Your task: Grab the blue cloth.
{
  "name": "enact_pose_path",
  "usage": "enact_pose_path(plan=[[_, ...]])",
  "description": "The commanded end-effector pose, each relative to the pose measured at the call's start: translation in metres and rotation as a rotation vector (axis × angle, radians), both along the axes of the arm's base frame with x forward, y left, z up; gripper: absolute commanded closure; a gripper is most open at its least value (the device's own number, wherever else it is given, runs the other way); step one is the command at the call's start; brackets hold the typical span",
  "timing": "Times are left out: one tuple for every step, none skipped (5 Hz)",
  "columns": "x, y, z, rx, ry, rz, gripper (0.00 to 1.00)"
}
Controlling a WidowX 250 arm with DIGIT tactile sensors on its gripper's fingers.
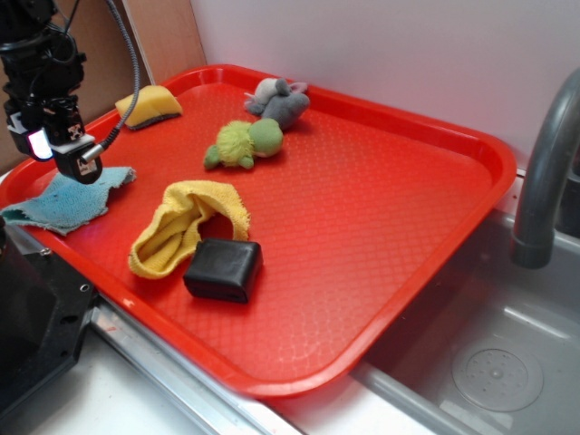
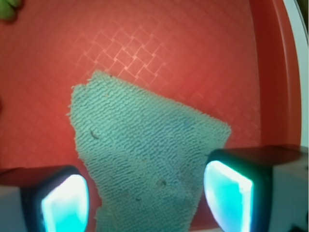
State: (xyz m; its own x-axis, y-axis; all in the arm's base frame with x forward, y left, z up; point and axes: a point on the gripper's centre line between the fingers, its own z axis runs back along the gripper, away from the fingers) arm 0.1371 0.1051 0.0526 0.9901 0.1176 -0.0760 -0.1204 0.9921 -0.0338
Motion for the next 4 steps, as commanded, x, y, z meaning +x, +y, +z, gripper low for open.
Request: enact_pose_path(plan=[[0.012,0.02,-0.018,0.02,-0.069,-0.203,0.0],[0.021,0.011,-0.04,0.035,-0.062,-0.258,0.0],[0.017,-0.014,-0.048,0.05,-0.076,-0.331,0.02],[0.007,-0.022,-0.049,0.037,-0.068,-0.315,1.0]])
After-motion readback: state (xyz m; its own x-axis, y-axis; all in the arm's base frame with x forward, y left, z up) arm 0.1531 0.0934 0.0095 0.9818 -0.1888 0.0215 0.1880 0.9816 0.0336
